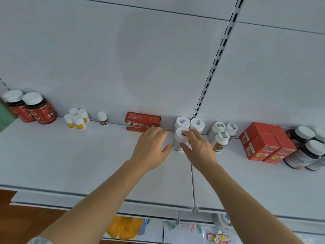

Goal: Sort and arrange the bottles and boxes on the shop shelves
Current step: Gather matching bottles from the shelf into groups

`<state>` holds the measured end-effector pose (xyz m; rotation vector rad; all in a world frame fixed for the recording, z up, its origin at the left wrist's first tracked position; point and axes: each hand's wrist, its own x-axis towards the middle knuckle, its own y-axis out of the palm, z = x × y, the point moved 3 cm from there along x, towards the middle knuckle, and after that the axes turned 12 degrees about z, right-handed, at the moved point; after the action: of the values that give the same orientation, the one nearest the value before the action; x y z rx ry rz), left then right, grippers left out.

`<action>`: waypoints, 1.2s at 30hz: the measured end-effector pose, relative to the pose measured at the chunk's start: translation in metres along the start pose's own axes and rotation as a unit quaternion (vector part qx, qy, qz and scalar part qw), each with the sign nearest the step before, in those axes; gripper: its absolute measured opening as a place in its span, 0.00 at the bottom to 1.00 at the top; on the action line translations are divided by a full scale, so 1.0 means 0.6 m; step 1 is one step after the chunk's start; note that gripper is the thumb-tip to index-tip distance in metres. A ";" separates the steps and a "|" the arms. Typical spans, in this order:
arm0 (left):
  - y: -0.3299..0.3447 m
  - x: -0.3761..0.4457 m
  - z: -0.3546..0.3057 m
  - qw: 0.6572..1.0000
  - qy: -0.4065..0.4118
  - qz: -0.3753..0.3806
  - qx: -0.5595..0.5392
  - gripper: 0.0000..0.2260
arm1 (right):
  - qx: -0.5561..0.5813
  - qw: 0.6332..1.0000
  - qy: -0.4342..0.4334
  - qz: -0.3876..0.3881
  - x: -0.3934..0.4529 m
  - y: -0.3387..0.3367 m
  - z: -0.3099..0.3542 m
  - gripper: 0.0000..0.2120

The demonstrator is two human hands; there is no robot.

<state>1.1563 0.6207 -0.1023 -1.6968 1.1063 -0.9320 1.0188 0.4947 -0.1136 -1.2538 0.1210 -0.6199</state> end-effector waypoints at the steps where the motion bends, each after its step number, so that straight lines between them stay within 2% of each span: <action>1: 0.000 0.002 -0.001 1.000 0.001 0.000 0.001 0.18 | -0.001 1.000 0.003 0.004 0.001 0.000 0.000 0.18; 5: -0.001 0.007 -0.008 1.000 0.009 0.002 0.000 0.18 | -0.008 1.000 0.007 0.024 0.000 -0.003 0.000 0.19; 9: 0.002 0.011 -0.016 1.000 0.013 -0.012 -0.008 0.19 | -0.017 1.000 0.009 0.018 -0.016 -0.020 -0.002 0.25; 17: 0.010 0.046 -0.112 0.996 0.076 -0.039 0.033 0.21 | -0.125 0.988 0.093 -0.008 -0.110 -0.096 -0.051 0.23; 26: 0.058 0.075 -0.347 0.986 0.166 -0.018 0.023 0.24 | -0.162 0.962 0.217 -0.035 -0.279 -0.214 -0.173 0.26; 36: 0.159 0.091 -0.739 0.974 0.227 -0.010 0.012 0.25 | -0.200 0.923 0.328 -0.030 -0.542 -0.406 -0.393 0.31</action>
<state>0.7462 0.4304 -0.0383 -1.5143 1.3658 -1.3837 0.5603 0.4148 -0.0483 -1.3969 0.8040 -1.0915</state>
